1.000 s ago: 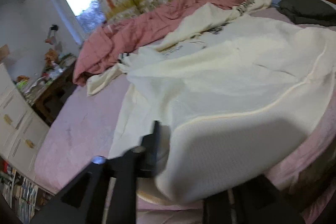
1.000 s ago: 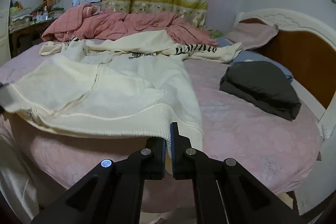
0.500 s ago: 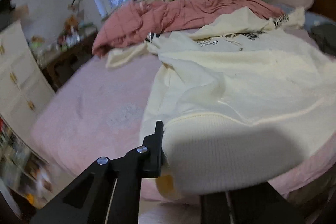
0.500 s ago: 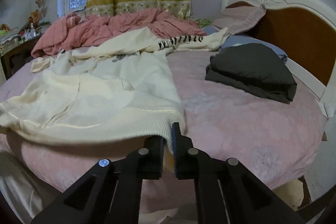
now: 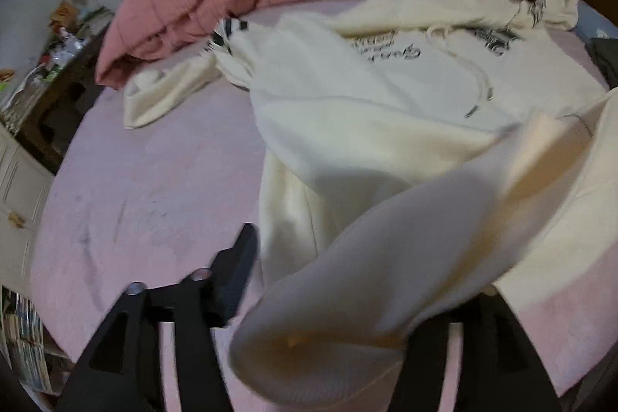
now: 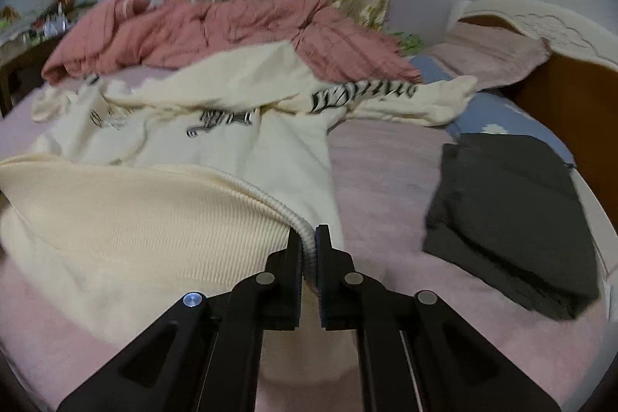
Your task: Fold large clothes
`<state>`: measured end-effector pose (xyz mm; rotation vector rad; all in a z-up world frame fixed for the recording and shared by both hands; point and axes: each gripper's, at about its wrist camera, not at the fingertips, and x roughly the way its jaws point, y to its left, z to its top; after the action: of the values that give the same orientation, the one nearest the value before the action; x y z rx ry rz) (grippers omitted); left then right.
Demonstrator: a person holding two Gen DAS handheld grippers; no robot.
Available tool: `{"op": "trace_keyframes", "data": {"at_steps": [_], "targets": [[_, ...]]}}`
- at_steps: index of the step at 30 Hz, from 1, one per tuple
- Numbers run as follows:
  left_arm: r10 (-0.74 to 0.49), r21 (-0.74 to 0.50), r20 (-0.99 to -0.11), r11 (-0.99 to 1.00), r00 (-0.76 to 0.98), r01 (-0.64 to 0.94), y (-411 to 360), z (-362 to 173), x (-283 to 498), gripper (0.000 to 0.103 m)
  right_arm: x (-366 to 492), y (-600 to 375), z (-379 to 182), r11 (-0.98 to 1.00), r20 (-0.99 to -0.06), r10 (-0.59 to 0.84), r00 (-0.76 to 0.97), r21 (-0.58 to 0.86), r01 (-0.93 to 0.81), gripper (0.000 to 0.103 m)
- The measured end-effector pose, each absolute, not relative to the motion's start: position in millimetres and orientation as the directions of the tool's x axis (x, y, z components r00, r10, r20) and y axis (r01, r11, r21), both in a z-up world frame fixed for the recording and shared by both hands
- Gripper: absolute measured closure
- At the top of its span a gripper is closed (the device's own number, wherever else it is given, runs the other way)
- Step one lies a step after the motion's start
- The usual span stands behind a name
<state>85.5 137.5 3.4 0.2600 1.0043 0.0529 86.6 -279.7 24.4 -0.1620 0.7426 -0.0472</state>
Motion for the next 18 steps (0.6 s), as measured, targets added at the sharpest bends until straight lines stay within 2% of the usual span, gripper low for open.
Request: {"op": "trace_keyframes", "data": {"at_steps": [1,6,8,9,10,11,13,16,18], "targets": [[0.164,0.242,-0.831,0.967,0.531,0.080,140,0,91,0.022,92,-279,18,0.986,-0.676,-0.106,0.729,-0.167,-0.012,0.096],[-0.021,0.054,-0.874,0.989,0.486,0.139,169,4,102,0.015,104,-288,4,0.992,-0.684,-0.057,0.727,-0.120,-0.035,0.093],[-0.078,0.001,-0.862,0.988,0.500,0.157,175,14,92,0.015,102,-295,8,0.996,-0.680,-0.035,0.733,-0.085,-0.032,0.088],[-0.084,0.002,-0.849,0.987,0.522,0.162,176,20,83,0.014,102,-299,10,0.998,-0.686,-0.028,0.727,-0.064,-0.022,0.078],[-0.082,0.016,-0.832,0.985,0.549,0.171,174,25,74,0.012,101,-306,12,0.999,-0.692,-0.013,0.721,-0.031,-0.012,0.068],[-0.069,0.042,-0.815,0.983,0.576,0.176,171,30,67,0.011,99,-314,15,1.000,-0.692,0.012,0.722,0.009,-0.008,0.065],[0.019,0.128,-0.785,0.983,0.620,0.131,165,34,60,0.009,93,-329,22,0.998,-0.675,-0.044,0.737,0.001,0.060,0.054],[0.183,0.211,-0.732,0.977,0.656,-0.037,152,32,54,0.010,80,-352,29,0.992,-0.654,-0.073,0.753,0.028,0.120,0.053],[0.162,0.210,-0.684,0.977,0.711,-0.020,135,37,43,0.010,72,-364,29,0.988,-0.653,-0.047,0.756,0.081,0.132,0.053]]}}
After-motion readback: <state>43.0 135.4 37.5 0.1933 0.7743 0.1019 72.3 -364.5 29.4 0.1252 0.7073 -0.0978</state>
